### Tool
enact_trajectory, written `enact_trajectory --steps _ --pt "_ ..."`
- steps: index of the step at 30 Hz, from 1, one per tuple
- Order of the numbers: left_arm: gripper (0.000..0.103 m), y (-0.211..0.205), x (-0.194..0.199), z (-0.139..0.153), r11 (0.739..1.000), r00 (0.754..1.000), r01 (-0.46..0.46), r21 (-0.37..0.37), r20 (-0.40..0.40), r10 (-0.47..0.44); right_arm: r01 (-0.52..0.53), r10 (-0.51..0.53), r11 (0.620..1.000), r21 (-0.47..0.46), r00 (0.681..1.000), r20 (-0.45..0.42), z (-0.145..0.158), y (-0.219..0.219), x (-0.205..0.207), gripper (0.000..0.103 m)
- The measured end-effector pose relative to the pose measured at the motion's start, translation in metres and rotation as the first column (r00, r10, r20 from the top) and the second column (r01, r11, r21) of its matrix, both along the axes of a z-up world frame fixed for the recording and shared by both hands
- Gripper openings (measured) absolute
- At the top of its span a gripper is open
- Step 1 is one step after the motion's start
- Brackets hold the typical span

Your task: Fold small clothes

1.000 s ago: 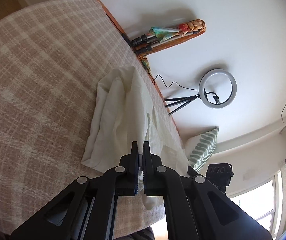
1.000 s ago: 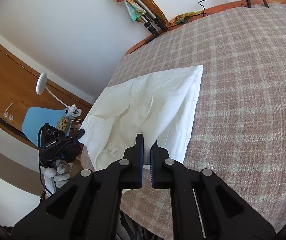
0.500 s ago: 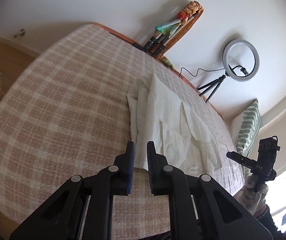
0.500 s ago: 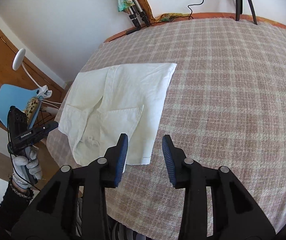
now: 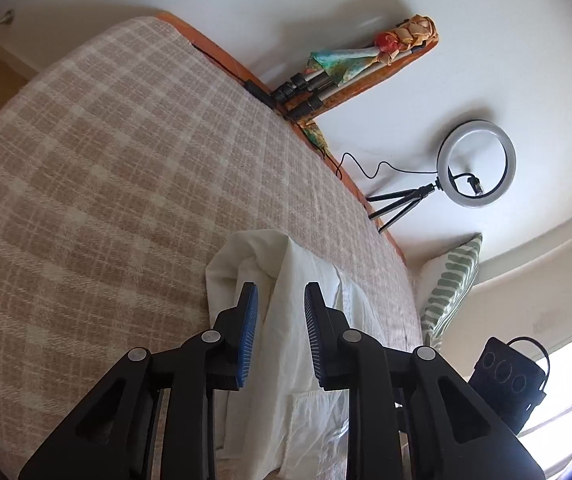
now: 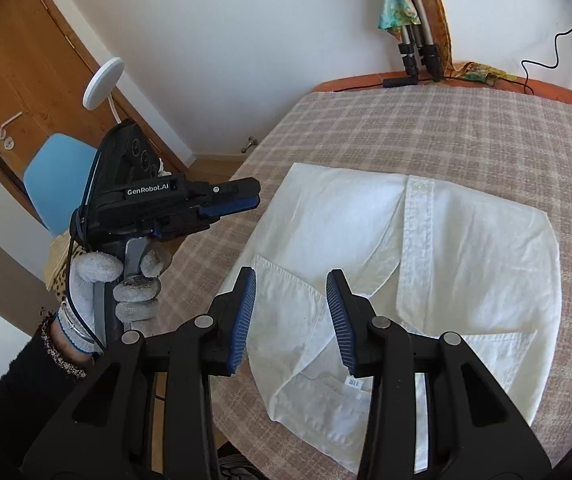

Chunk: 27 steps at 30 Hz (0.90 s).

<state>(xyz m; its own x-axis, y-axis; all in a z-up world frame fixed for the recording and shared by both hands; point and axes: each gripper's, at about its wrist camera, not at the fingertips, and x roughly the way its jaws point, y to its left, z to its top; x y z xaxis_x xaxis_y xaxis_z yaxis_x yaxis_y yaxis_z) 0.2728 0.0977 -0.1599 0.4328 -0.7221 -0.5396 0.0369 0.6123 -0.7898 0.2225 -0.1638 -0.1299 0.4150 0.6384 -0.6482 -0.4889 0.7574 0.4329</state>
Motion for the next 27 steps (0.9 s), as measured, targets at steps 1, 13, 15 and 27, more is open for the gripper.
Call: enact_trajectory --steps 1,13,15,27 --pt "0.036 0.003 0.005 -0.005 0.999 1.000 -0.012 -0.030 -0.022 0.011 -0.012 0.012 1.000 -0.021 1.000 -0.010 -0.008 0.009 0.005 0.040" --pt "0.053 -0.014 0.049 -0.048 0.967 0.980 0.016 -0.254 -0.188 -0.066 -0.066 0.060 0.994 -0.085 0.996 -0.074 -0.049 0.030 0.019 0.036" --pt "0.053 -0.017 0.045 -0.046 0.971 0.979 0.019 -0.240 -0.194 -0.067 -0.067 0.061 0.993 -0.096 0.996 -0.063 -0.050 0.030 0.018 0.035" --pt "0.053 -0.009 0.065 -0.072 0.904 0.967 -0.143 -0.403 -0.253 0.040 -0.083 0.078 0.987 -0.139 0.996 -0.041 -0.058 0.046 0.007 0.035"
